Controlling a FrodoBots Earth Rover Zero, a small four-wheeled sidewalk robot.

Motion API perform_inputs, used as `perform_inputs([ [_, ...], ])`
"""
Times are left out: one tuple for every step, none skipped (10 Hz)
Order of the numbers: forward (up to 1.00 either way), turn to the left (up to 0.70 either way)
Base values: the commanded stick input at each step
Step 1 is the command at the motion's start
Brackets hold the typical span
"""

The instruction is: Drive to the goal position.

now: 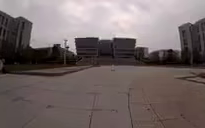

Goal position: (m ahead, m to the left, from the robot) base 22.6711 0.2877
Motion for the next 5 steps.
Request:
perform_inputs([
  [1.0,0.0],
  [1.0,0.0],
  [1.0,0.0],
  [1.0,0.0],
  [1.0,0.0],
])
